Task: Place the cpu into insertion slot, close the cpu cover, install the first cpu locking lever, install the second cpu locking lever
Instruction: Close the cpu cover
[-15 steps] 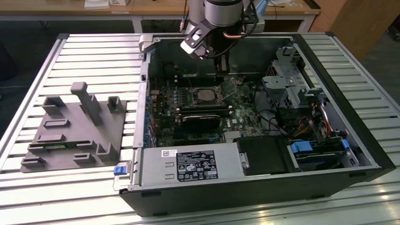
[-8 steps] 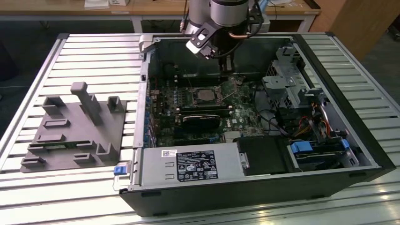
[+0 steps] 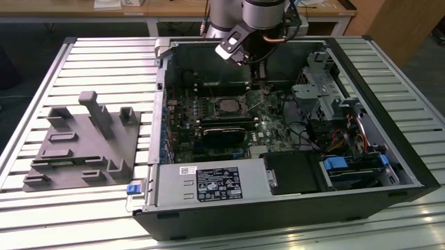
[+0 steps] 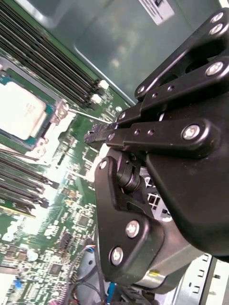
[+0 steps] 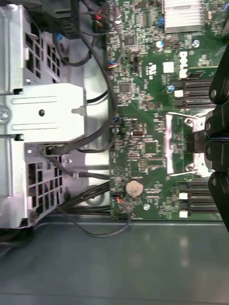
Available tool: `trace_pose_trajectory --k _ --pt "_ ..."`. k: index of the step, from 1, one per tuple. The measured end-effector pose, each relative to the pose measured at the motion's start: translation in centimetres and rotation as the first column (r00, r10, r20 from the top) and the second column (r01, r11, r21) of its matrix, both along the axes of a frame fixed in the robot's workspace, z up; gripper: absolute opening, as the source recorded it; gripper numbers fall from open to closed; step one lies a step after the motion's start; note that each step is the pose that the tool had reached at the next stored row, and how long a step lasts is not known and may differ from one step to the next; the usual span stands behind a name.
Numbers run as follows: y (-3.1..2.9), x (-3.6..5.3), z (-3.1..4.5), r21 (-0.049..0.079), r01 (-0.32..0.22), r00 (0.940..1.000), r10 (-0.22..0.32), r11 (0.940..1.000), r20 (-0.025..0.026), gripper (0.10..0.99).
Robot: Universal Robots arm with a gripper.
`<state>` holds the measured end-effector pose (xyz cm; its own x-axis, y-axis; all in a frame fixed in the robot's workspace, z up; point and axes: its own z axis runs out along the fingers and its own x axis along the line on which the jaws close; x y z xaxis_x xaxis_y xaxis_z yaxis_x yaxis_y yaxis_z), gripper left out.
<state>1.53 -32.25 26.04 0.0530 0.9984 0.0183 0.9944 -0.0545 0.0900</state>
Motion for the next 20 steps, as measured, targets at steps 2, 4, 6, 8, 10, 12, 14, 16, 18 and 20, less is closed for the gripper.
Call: trace_pose_trajectory --k 2,4,6,8,10,12,14,16,18,20 --pt "0.0 0.45 0.0 0.0 0.0 1.0 0.0 1.0 0.0001 0.106" --pt "0.0 0.9 -0.01 0.0 0.0 1.0 0.0 1.0 0.0001 0.106" --pt "0.0 1.3 -0.01 0.0 0.0 1.0 0.0 1.0 0.0001 0.106" --pt "0.0 1.68 -0.01 0.0 0.0 1.0 0.0 1.0 0.0001 0.106" --pt "0.0 2.03 -0.01 0.0 0.0 1.0 0.0 1.0 0.0001 0.106" --pt "0.0 2.37 -0.01 0.0 0.0 1.0 0.0 1.0 0.0001 0.106" --pt "0.0 2.69 -0.01 0.0 0.0 1.0 0.0 1.0 0.0001 0.106" --pt "0.0 3.02 -0.01 0.0 0.0 1.0 0.0 1.0 0.0001 0.106" --pt "0.0 3.34 0.0 0.0 0.0 1.0 0.0 1.0 0.0001 0.106" --pt "0.0 3.66 0.0 0.0 0.0 1.0 0.0 1.0 0.0001 0.106"
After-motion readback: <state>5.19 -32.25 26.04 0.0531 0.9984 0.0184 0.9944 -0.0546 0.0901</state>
